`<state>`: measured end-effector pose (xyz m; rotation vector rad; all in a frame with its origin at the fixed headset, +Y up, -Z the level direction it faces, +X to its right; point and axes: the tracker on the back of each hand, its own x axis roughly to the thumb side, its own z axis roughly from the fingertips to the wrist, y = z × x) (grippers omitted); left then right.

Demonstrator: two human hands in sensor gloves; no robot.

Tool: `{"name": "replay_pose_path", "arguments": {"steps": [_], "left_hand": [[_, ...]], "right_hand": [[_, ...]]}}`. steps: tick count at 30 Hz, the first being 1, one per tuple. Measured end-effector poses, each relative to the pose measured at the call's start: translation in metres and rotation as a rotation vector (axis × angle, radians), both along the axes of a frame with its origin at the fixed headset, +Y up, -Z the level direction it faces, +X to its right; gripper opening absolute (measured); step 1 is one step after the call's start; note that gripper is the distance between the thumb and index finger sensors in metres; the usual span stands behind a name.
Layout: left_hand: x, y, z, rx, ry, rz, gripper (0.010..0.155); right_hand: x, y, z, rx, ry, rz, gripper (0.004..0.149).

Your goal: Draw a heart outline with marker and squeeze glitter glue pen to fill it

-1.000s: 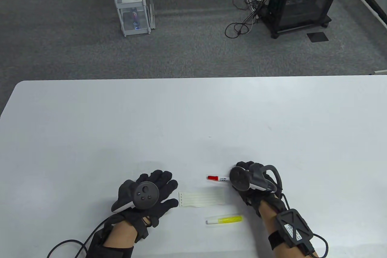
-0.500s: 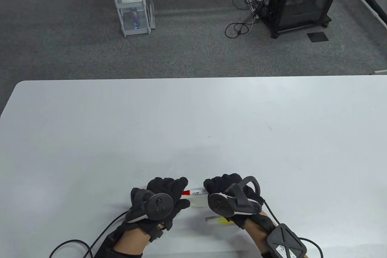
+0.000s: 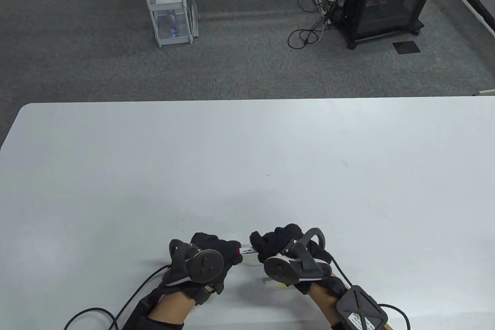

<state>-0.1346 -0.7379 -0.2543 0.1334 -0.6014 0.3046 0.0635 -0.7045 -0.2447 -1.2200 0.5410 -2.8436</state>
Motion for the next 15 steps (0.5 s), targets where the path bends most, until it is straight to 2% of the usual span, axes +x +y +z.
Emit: {"name": "replay_pose_path", "arguments": {"steps": [2, 4, 5, 6, 7, 8, 9, 10, 11, 13, 15], "left_hand": [[-0.003, 0.001, -0.002, -0.033, -0.013, 0.049, 0.05], [-0.007, 0.0, -0.007, -0.123, -0.032, 0.116, 0.051], [-0.019, -0.002, -0.011, -0.148, 0.03, 0.105, 0.051], [-0.032, -0.003, -0.016, -0.146, 0.054, 0.127, 0.051], [-0.041, -0.004, -0.018, -0.156, 0.063, 0.184, 0.051], [-0.046, -0.005, -0.02, -0.168, 0.048, 0.246, 0.051], [-0.047, -0.006, -0.021, -0.176, 0.048, 0.268, 0.05], [-0.045, -0.005, -0.021, -0.173, 0.055, 0.242, 0.05], [-0.043, -0.005, -0.02, -0.163, 0.053, 0.212, 0.05], [-0.034, -0.006, -0.015, -0.128, 0.035, 0.149, 0.05], [-0.028, -0.008, -0.013, -0.148, 0.001, 0.107, 0.049]], "right_hand": [[0.001, 0.002, 0.005, 0.07, 0.021, -0.015, 0.057], [0.001, 0.006, 0.012, 0.155, 0.048, 0.002, 0.055], [0.008, 0.009, 0.01, 0.248, -0.008, 0.068, 0.055], [0.017, 0.012, 0.007, 0.246, -0.041, 0.051, 0.055], [0.027, 0.014, 0.001, 0.188, -0.047, -0.02, 0.055], [0.036, 0.015, -0.006, 0.043, -0.066, -0.128, 0.057], [0.04, 0.015, -0.01, -0.052, -0.062, -0.176, 0.061], [0.044, 0.015, -0.013, -0.161, -0.045, -0.239, 0.065], [0.045, 0.014, -0.014, -0.207, -0.03, -0.267, 0.065], [0.044, 0.016, -0.012, -0.196, 0.0, -0.308, 0.055], [0.042, 0.017, -0.011, -0.195, -0.038, -0.306, 0.048]]}}
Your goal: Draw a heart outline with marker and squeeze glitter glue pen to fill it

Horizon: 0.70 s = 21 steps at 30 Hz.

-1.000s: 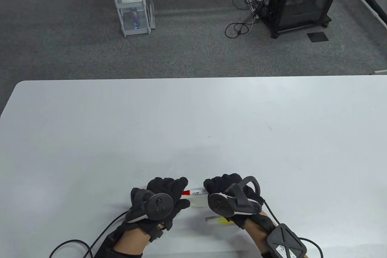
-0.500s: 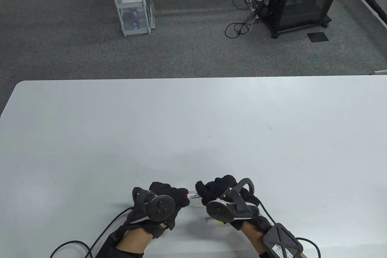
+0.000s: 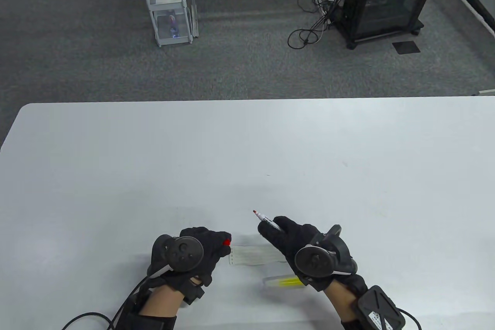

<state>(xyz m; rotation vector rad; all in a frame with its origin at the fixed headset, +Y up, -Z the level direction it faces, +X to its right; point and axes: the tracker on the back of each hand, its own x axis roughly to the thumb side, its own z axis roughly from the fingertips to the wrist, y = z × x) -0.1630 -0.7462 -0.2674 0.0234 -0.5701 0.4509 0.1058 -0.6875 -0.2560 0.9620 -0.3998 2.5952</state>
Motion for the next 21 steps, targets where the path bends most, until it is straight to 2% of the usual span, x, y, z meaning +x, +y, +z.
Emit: {"name": "replay_pose_path", "arguments": {"steps": [2, 4, 5, 7, 9, 10, 12, 13, 15, 16, 18, 20, 21], "left_hand": [[0.006, -0.003, 0.001, -0.017, -0.035, -0.036, 0.049], [0.014, -0.005, 0.004, -0.02, -0.077, -0.112, 0.049], [0.018, -0.005, 0.005, -0.016, -0.092, -0.143, 0.049], [0.025, -0.006, 0.009, -0.014, -0.117, -0.189, 0.049], [0.031, -0.007, 0.011, -0.019, -0.132, -0.213, 0.049], [0.033, -0.008, 0.012, -0.02, -0.141, -0.223, 0.049], [0.038, -0.01, 0.013, -0.014, -0.15, -0.272, 0.049], [0.039, -0.011, 0.014, -0.009, -0.15, -0.283, 0.049], [0.041, -0.012, 0.013, -0.025, -0.147, -0.318, 0.049], [0.041, -0.013, 0.013, -0.027, -0.145, -0.328, 0.049], [0.042, -0.014, 0.012, -0.043, -0.148, -0.357, 0.049], [0.045, -0.018, 0.011, -0.082, -0.158, -0.423, 0.048], [0.045, -0.018, 0.01, -0.085, -0.158, -0.427, 0.048]], "right_hand": [[0.004, -0.001, -0.004, 0.008, -0.064, -0.054, 0.044], [0.012, -0.006, -0.014, -0.149, -0.089, -0.214, 0.048], [0.016, -0.01, -0.018, -0.246, -0.062, -0.299, 0.058], [0.021, -0.019, -0.027, -0.505, 0.075, -0.465, 0.069], [0.021, -0.021, -0.029, -0.607, 0.114, -0.523, 0.081], [0.022, -0.02, -0.03, -0.573, 0.09, -0.506, 0.081], [0.023, -0.017, -0.031, -0.418, -0.006, -0.448, 0.066], [0.022, -0.018, -0.032, -0.421, -0.018, -0.464, 0.063], [0.017, -0.025, -0.033, -0.563, 0.008, -0.544, 0.054], [0.015, -0.027, -0.034, -0.597, 0.013, -0.561, 0.052], [0.009, -0.031, -0.037, -0.607, 0.013, -0.505, 0.056], [0.005, -0.035, -0.041, -0.606, -0.011, -0.442, 0.069], [0.002, -0.037, -0.044, -0.627, -0.019, -0.431, 0.069]]}}
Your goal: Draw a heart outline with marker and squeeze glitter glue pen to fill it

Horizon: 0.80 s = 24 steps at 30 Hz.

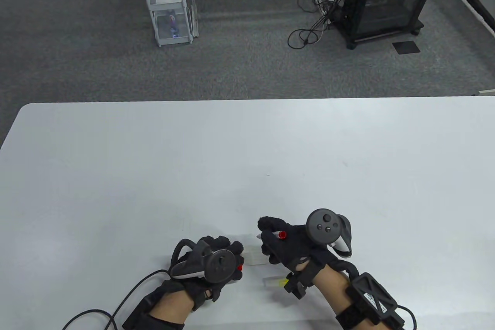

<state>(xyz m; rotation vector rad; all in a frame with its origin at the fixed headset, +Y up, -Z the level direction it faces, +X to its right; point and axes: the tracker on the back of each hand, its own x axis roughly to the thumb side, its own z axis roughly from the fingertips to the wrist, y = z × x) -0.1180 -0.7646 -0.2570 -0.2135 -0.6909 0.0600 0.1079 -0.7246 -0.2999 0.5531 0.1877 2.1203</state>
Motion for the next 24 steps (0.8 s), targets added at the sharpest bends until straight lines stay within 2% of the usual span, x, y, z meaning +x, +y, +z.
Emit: {"name": "replay_pose_path", "arguments": {"steps": [3, 5, 10, 24], "left_hand": [[0.002, 0.0, 0.0, 0.016, 0.006, -0.006, 0.048], [0.001, 0.001, 0.0, 0.009, 0.006, -0.009, 0.048], [-0.001, 0.001, 0.0, 0.001, 0.007, -0.01, 0.048], [-0.003, 0.001, 0.0, -0.013, 0.01, -0.005, 0.048]], "right_hand": [[-0.007, -0.009, -0.01, -0.064, 0.029, 0.024, 0.068], [-0.011, -0.017, -0.015, -0.094, 0.096, 0.019, 0.066], [-0.01, -0.026, -0.019, -0.103, 0.11, 0.043, 0.062], [-0.011, -0.03, -0.02, -0.141, 0.131, 0.106, 0.061]]}}
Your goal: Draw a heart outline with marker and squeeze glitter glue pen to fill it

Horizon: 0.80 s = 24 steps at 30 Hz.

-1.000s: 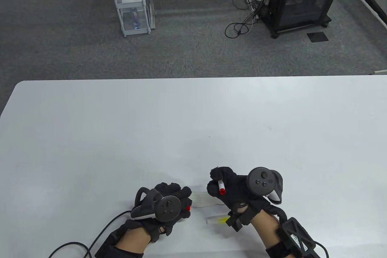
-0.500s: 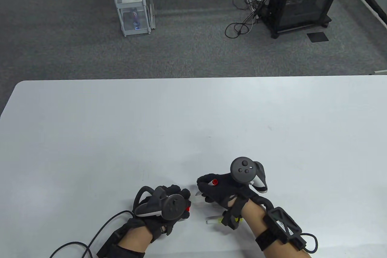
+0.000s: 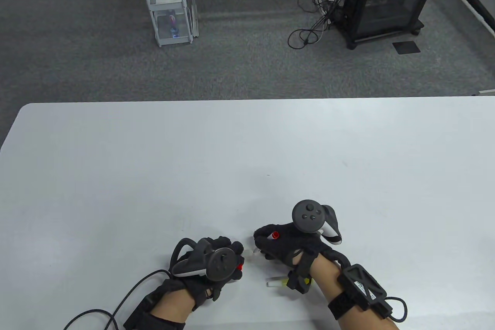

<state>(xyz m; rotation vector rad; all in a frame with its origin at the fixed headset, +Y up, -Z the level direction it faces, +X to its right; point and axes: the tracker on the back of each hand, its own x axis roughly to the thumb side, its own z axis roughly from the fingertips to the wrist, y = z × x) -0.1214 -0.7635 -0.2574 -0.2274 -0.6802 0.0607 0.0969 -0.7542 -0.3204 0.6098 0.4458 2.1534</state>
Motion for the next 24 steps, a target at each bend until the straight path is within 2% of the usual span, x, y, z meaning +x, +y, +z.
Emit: {"name": "replay_pose_path", "arguments": {"steps": [14, 24], "left_hand": [[0.0001, -0.0002, -0.001, -0.006, 0.001, 0.003, 0.047], [0.0, -0.0002, -0.0013, -0.01, 0.003, 0.005, 0.047]], "right_hand": [[-0.0018, -0.0006, -0.0005, -0.001, 0.024, 0.047, 0.061], [-0.0057, -0.0015, -0.0013, -0.047, 0.102, 0.086, 0.06]]}}
